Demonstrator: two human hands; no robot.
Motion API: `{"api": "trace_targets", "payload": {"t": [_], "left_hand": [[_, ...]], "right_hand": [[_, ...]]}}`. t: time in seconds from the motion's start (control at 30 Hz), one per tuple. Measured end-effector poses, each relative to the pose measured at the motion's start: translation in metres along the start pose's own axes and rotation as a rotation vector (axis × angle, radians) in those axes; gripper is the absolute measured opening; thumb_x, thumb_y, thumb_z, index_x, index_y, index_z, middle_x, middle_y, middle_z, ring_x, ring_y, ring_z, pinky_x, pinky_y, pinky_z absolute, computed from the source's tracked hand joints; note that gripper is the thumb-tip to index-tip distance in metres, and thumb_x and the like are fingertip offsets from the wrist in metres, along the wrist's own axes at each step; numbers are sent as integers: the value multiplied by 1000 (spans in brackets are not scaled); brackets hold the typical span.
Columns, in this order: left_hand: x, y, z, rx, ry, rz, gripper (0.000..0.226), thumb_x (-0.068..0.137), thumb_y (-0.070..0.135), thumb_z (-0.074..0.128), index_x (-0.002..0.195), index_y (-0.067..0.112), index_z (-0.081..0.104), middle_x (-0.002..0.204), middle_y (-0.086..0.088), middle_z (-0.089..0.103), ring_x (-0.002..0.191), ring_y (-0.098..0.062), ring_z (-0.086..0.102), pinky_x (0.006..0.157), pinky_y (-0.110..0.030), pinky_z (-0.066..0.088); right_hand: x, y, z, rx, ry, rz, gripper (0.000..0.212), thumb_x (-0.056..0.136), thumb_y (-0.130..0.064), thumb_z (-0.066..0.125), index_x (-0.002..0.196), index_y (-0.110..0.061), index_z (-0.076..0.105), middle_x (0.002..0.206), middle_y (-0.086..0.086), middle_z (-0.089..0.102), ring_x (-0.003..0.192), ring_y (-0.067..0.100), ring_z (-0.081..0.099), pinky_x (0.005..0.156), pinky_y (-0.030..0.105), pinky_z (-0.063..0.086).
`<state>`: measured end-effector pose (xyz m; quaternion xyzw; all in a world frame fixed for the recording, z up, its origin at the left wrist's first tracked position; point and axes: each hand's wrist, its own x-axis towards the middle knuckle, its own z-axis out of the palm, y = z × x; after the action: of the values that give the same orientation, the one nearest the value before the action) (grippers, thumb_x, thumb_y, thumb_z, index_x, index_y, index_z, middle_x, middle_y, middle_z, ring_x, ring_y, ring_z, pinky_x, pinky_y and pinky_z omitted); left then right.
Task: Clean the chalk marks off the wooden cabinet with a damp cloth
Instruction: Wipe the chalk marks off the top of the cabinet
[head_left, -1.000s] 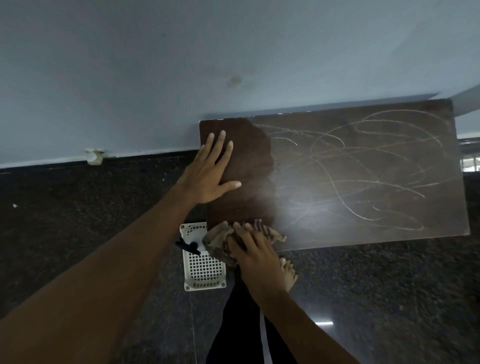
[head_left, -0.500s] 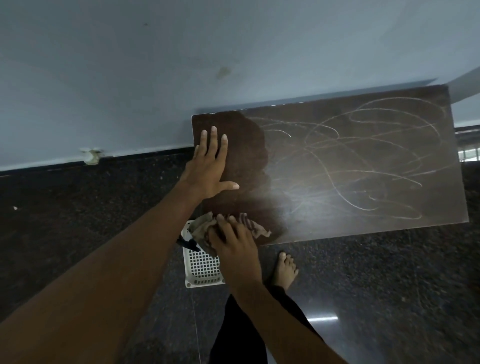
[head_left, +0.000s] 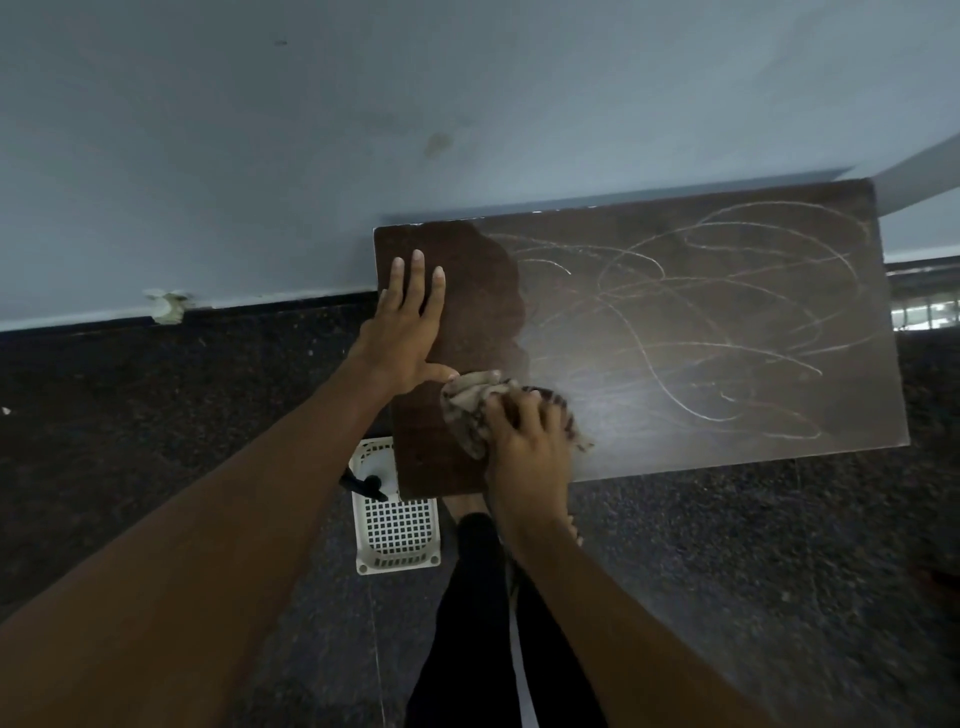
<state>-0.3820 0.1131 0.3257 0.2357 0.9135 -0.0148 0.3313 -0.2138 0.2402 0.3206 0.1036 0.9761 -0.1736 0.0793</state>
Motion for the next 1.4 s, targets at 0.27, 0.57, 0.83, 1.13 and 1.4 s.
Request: {"api": "trace_targets", "payload": {"t": [0.27, 0.57, 0.83, 1.13, 1.4], "left_hand": [[1, 11, -7, -36, -39, -76, 133, 73, 57, 75, 156, 9, -17, 160, -17, -30, 150, -37, -23, 113, -58, 32], [2, 3, 2, -181, 2, -40, 136, 70, 51, 81, 157, 12, -16, 160, -11, -34, 148, -34, -29, 120, -60, 22], [1, 4, -1, -123, -7, -58, 135, 72, 54, 79, 156, 13, -18, 160, -10, -34, 149, -32, -26, 116, -61, 29], [2, 9, -5, -118, -32, -108, 136, 69, 52, 81, 157, 14, -16, 160, -10, -33, 149, -32, -26, 109, -61, 37], [1, 12, -8, -107, -40, -110, 137, 69, 51, 82, 157, 13, -16, 160, -9, -34, 150, -33, -25, 110, -61, 36]], "right_hand": [[-46, 0, 18, 81, -45, -375, 29, 86, -27, 56, 108, -17, 72, 126, 8, 65, 110, 30, 57, 102, 47, 49], [19, 52, -20, -43, -14, 81, 51, 72, -6, 69, 122, -16, 63, 132, 11, 56, 111, 39, 48, 78, 48, 54], [-1, 20, -5, -4, -79, -204, 54, 69, -21, 83, 121, -17, 67, 135, 11, 60, 120, 35, 55, 91, 45, 54], [19, 74, -27, -60, -48, -145, 51, 67, -3, 80, 115, -15, 70, 128, 10, 61, 111, 38, 55, 79, 46, 55], [94, 17, -19, 32, 80, 107, 41, 85, -9, 68, 126, -14, 65, 134, 10, 59, 111, 36, 50, 80, 42, 52]]}}
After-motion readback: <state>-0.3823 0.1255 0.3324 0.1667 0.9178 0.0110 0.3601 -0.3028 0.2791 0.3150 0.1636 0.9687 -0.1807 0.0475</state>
